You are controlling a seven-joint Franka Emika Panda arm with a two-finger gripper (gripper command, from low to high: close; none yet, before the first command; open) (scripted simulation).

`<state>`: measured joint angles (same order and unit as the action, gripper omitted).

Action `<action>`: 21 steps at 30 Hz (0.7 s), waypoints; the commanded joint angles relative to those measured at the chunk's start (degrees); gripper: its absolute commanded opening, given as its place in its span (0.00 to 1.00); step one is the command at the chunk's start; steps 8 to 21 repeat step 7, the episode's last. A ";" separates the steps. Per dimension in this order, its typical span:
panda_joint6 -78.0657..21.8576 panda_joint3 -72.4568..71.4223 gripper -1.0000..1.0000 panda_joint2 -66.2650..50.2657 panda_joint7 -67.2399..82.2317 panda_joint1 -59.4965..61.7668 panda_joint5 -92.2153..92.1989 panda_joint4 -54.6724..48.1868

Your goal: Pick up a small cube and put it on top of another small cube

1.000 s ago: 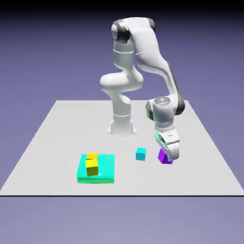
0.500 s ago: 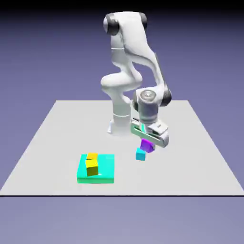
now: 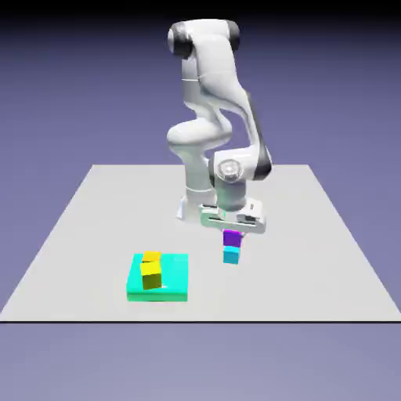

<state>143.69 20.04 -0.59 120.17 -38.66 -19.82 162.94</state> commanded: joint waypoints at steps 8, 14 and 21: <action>-12.79 3.99 1.00 12.36 -9.02 1.60 12.42 -2.37; -12.79 3.99 1.00 12.36 -9.02 1.60 12.42 -2.37; -12.79 3.99 1.00 12.36 -9.02 1.60 12.42 -2.37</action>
